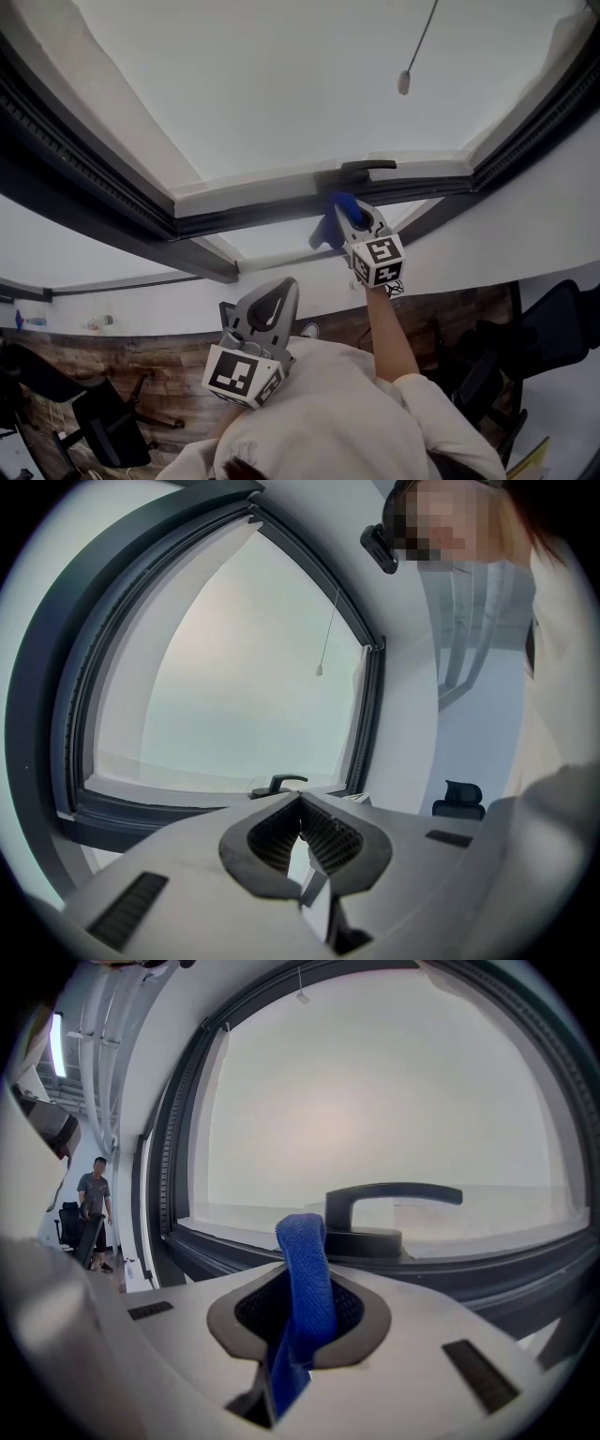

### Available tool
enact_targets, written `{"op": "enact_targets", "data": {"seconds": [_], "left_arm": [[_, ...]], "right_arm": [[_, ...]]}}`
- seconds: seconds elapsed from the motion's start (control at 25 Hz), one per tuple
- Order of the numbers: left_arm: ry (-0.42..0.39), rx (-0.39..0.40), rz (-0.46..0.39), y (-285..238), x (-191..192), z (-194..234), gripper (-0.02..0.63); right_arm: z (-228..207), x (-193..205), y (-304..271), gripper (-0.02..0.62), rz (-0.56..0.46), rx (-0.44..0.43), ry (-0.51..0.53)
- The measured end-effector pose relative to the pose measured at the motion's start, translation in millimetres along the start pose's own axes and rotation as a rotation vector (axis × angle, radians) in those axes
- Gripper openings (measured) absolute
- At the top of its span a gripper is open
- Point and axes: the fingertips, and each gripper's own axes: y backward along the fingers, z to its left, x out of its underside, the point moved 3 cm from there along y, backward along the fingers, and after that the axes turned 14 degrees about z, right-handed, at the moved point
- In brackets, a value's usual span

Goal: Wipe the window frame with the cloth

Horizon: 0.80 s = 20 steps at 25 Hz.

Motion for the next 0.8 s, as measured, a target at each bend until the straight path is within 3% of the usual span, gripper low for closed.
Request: {"op": "enact_targets", "data": {"seconds": [0.28, 0.6, 0.8], "left_arm": [[-0.001, -0.01, -0.008, -1, 0, -5, 0.009], [0.019, -0.237, -0.073, 40, -15, 63, 0.009], [0.025, -0.308, -0.077, 56, -17, 82, 0.009]], "right_arm": [[-11, 5, 5, 0.055, -0.002, 0.003, -0.007], [-16, 0, 4, 0.055, -0.007, -0.01, -0.013], [-15, 0, 5, 0.055, -0.003, -0.015, -0.013]]}}
